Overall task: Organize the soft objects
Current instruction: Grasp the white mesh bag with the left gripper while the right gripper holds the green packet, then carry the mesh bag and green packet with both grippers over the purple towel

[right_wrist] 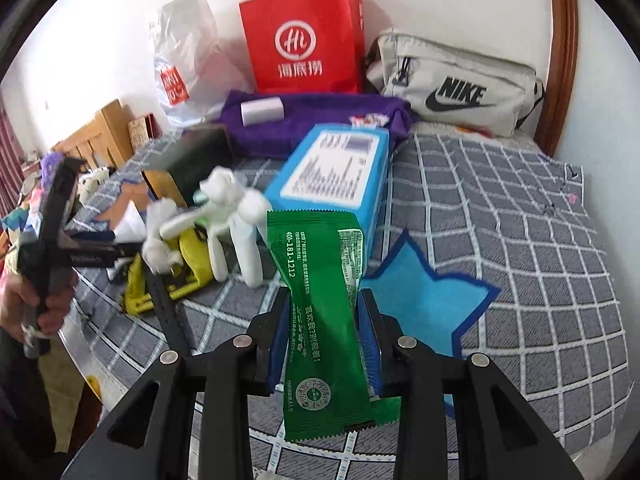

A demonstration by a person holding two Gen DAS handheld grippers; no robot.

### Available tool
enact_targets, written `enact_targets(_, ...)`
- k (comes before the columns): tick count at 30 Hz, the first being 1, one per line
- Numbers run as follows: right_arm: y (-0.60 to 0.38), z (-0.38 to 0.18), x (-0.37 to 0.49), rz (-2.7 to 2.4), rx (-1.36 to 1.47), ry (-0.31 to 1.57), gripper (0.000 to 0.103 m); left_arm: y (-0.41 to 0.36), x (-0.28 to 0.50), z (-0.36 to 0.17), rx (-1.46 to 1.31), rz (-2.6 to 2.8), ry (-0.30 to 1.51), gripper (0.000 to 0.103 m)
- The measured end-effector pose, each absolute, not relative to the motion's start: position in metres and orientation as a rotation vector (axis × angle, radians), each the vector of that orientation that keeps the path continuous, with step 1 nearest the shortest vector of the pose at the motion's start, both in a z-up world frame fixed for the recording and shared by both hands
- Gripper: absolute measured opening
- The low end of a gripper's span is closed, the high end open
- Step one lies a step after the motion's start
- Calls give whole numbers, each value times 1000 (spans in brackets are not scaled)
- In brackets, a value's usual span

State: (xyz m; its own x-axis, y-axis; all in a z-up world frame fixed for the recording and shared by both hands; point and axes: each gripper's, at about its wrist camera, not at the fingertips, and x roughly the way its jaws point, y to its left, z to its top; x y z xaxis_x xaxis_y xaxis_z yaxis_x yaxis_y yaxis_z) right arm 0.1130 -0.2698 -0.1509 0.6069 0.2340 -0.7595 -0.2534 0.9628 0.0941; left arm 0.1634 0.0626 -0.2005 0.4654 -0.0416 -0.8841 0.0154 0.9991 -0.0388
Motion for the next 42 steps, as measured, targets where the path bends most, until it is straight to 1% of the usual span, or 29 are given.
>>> enact_targets(2,-269,-144,115,288,-29,855,33,60,161,-199,-8,-26,1077,80)
enact_targets(3,-268,-141,117,290,-30,849,33,59,160,-198,-5,-25,1074,76)
enact_targets(5,-266,-137,122,291,-35,841,33,57,162,-196,-4,-26,1078,59)
enact_targets(6,-265,-135,125,291,-36,839,33,57,163,-194,-10,-29,1080,55)
enact_targets(8,-264,-133,128,295,-35,836,33,56,166,-193,-16,-34,1083,42)
enact_targets(9,-262,-132,131,297,-35,834,33,56,167,-193,-14,-37,1084,38)
enact_targets(11,-259,-130,133,301,-40,829,33,57,168,-192,-23,-41,1087,24)
enact_targets(14,-254,-125,136,320,-40,814,33,63,171,-190,-70,-54,1101,11)
enact_targets(17,-251,-121,140,323,-43,808,33,72,174,-186,-117,-58,1105,9)
enact_targets(31,-260,-109,179,238,-2,846,33,107,187,-132,-217,-16,1000,9)
enact_targets(42,-259,-90,213,230,37,820,33,91,220,-96,-213,-64,936,9)
